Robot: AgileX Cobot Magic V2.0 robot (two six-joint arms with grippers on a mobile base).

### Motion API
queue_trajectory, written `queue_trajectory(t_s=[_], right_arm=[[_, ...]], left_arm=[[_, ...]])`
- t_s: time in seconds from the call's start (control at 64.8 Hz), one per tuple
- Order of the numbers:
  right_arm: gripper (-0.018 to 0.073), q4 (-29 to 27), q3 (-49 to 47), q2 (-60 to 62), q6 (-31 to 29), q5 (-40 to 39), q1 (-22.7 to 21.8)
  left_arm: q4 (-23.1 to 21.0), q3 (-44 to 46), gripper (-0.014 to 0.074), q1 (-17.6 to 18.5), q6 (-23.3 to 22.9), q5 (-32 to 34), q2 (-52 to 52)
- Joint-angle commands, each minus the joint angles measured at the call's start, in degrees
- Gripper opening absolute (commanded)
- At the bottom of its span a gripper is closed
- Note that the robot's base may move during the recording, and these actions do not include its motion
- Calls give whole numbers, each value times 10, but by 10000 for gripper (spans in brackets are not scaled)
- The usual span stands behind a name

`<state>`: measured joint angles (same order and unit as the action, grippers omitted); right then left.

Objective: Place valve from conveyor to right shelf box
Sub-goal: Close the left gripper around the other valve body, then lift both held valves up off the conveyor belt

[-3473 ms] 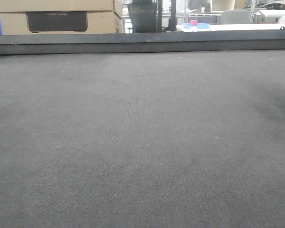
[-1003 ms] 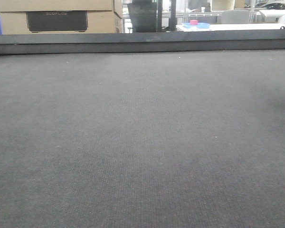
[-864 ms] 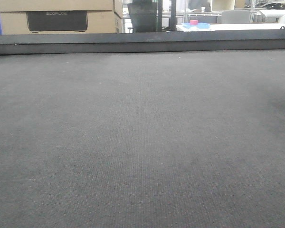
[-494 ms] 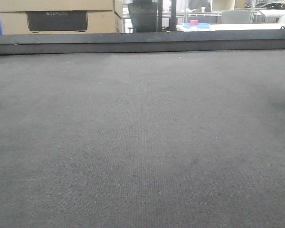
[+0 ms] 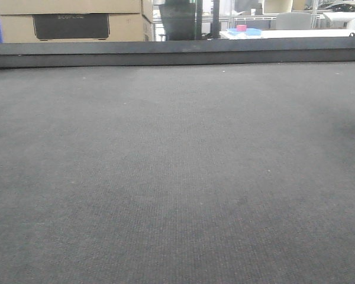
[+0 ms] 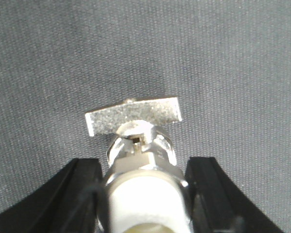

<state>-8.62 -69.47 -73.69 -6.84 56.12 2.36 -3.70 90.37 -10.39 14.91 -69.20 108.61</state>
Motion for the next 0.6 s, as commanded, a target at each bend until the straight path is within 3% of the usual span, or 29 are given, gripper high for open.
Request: queue_trajectory(t_s=[0.0, 0.587], right_arm=[[-154, 0, -9, 10, -3, -23, 1], [-154, 0, -117, 61, -3, 27, 1]], left_arm=[[-8, 6, -111, 3, -8, -8, -25], [-3, 6, -111, 38, -68, 0, -349]])
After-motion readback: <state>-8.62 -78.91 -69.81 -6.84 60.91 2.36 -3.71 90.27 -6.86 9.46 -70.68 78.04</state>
